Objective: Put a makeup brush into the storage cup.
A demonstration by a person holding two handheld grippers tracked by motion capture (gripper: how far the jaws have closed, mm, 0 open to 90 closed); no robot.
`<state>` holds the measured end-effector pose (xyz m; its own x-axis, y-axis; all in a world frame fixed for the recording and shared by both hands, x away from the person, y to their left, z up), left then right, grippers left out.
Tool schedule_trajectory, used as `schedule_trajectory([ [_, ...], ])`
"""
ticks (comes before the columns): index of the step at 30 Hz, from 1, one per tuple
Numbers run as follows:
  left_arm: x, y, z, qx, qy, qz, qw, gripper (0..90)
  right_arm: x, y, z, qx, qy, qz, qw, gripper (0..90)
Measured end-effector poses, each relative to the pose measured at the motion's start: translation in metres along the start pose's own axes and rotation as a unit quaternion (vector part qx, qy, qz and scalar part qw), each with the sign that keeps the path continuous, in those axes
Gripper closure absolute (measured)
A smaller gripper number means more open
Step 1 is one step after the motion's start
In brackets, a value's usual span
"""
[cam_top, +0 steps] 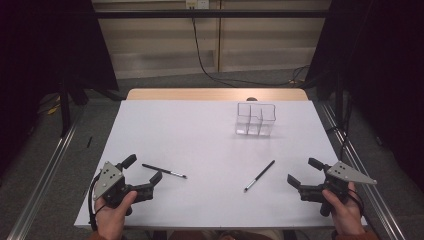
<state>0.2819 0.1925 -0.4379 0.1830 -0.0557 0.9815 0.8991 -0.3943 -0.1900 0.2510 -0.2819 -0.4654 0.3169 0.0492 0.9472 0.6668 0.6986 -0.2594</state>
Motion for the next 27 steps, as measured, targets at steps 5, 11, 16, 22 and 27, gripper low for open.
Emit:
schedule_trajectory([
  [5,0.0,-0.002,0.002,0.004,-0.005,-0.002,1.0,2.8,0.001,0.0,-0.001,0.001,-0.002,-0.005,1.0,0.0],
  [11,0.0,-0.004,0.001,0.002,0.0,0.0,1.0,2.8,0.002,0.0,0.001,0.001,-0.003,-0.006,1.0,0.0],
  [16,0.0,-0.002,0.0,-0.004,0.014,0.005,0.9999,2.8,0.002,-0.001,0.001,0.0,-0.003,-0.006,1.0,0.0],
  [22,0.002,0.0,-0.002,-0.008,0.03,0.017,0.9994,2.2,0.002,-0.001,0.001,0.0,-0.004,-0.008,1.0,0.0],
  [27,0.006,0.008,-0.006,-0.019,0.047,0.033,0.9982,2.2,0.002,-0.002,0.001,0.001,-0.005,-0.006,1.0,0.0],
])
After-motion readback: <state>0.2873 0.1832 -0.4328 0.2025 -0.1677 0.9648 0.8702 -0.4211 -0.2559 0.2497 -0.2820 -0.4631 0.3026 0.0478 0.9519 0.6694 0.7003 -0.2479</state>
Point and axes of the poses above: each handheld gripper's, and its own axes: y roughly forward along the jaws, x roughly out of its top, z roughly to its left, the point moved 6 cm from there along y, roughly forward along the jaws, and after that the axes turned 14 degrees about x, right-handed, at the moved point
